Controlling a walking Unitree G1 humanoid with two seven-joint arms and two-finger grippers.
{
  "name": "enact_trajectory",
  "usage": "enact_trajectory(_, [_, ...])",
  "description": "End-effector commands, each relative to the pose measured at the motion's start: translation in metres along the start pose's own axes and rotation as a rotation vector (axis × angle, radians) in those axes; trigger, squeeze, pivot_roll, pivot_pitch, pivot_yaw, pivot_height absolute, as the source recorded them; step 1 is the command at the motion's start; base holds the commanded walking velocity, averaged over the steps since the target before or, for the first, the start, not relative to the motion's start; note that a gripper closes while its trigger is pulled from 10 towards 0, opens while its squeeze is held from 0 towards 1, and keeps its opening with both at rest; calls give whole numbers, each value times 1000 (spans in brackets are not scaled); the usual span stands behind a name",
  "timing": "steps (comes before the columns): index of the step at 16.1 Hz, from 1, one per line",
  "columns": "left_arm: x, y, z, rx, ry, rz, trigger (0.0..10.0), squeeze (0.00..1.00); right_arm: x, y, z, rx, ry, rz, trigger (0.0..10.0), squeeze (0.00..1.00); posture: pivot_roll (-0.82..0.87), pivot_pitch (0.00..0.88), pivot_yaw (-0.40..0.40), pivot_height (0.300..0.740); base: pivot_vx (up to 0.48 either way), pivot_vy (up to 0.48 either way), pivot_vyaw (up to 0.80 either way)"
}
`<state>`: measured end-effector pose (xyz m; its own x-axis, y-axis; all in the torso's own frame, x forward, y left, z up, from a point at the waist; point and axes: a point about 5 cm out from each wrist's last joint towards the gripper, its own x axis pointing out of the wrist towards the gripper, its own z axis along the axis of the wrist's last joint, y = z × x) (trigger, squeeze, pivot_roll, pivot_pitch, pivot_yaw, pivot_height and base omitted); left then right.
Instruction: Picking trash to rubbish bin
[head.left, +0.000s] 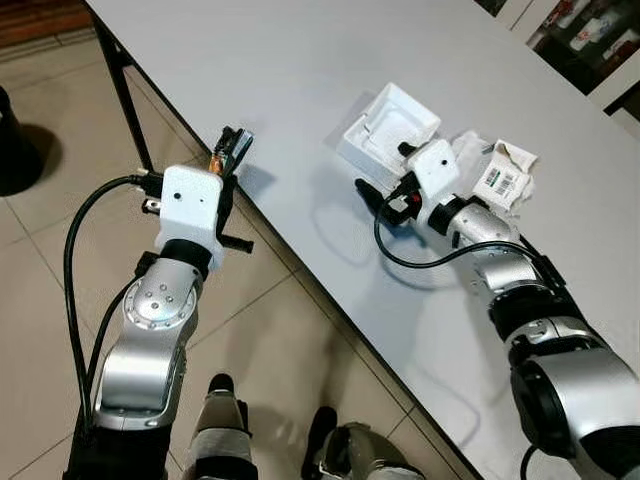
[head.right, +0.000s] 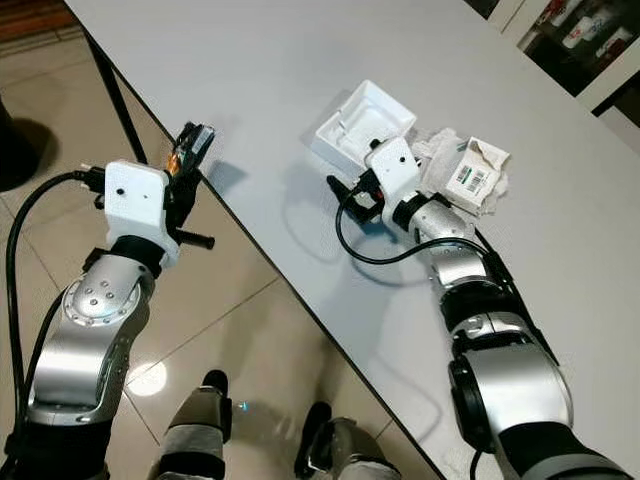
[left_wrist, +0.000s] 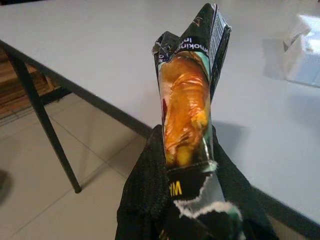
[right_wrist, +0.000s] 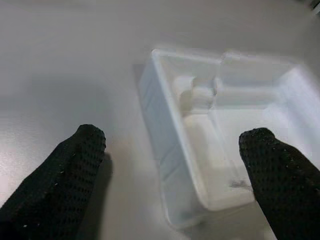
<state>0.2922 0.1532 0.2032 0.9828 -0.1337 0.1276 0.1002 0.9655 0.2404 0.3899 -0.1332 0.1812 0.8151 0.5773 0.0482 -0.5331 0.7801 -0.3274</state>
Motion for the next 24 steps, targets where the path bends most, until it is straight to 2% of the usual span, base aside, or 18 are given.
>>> enact_trajectory(1, [-4, -5, 1, -4, 2, -21, 10000, 0, -4, 0, -11, 60, 54, 20, 10000, 0, 611, 354, -246, 740, 0, 0, 0])
enact_trajectory(4, [-8, -5, 0, -1, 15, -22, 10000, 0, -2, 7, -19, 129, 104, 51, 10000, 0, 620, 364, -247, 740, 0, 0, 0])
enact_trajectory(7, [-7, -4, 1, 0, 17, -27, 10000, 0, -5, 8, -26, 77, 174, 83, 10000, 0, 622, 363, -248, 740, 0, 0, 0])
enact_trajectory(8, [-7, -5, 2, 0, 16, -28, 10000, 0, -6, 8, -27, 65, 190, 104, 8314, 0, 622, 363, -248, 740, 0, 0, 0])
enact_trajectory(9, [-7, -5, 2, 0, 16, -28, 10000, 0, -7, 8, -28, 63, 195, 114, 7451, 0, 622, 363, -248, 740, 0, 0, 0])
enact_trajectory(11, [-7, -6, 2, -1, 18, -30, 10000, 0, -10, 7, -30, 34, 207, 141, 9961, 0, 619, 361, -252, 740, 0, 0, 0])
enact_trajectory(13, [-7, -6, 1, -2, 20, -31, 10000, 0, -14, 7, -33, 13, 222, 170, 8824, 0, 617, 356, -252, 740, 0, 0, 0])
enact_trajectory(16, [-5, -7, 2, -4, 19, -37, 10000, 0, -20, 7, -38, -10, 236, 222, 5686, 0, 609, 349, -248, 740, 0, 0, 0])
enact_trajectory(17, [-5, -8, 2, -5, 19, -42, 10000, 0, -25, 5, -40, -30, 245, 239, 8157, 0, 609, 349, -248, 740, 0, 0, 0])
enact_trajectory(18, [-4, -9, 2, -6, 19, -45, 10000, 0, -29, 2, -41, -41, 252, 247, 9569, 0, 603, 345, -247, 740, 0, 0, 0])
enact_trajectory(19, [-3, -9, 2, -7, 19, -47, 10000, 0, -32, -2, -41, -49, 258, 253, 10000, 0, 598, 342, -248, 740, 0, 0, 0])
enact_trajectory(21, [-3, -10, 1, -8, 19, -48, 10000, 0, -34, -11, -35, -65, 241, 245, 10000, 0, 598, 342, -248, 740, 0, 0, 0])
enact_trajectory(24, [-2, -12, 0, -15, 20, -50, 10000, 0, -28, -17, -25, -62, 211, 209, 10000, 0, 587, 335, -251, 740, 0, 0, 0])
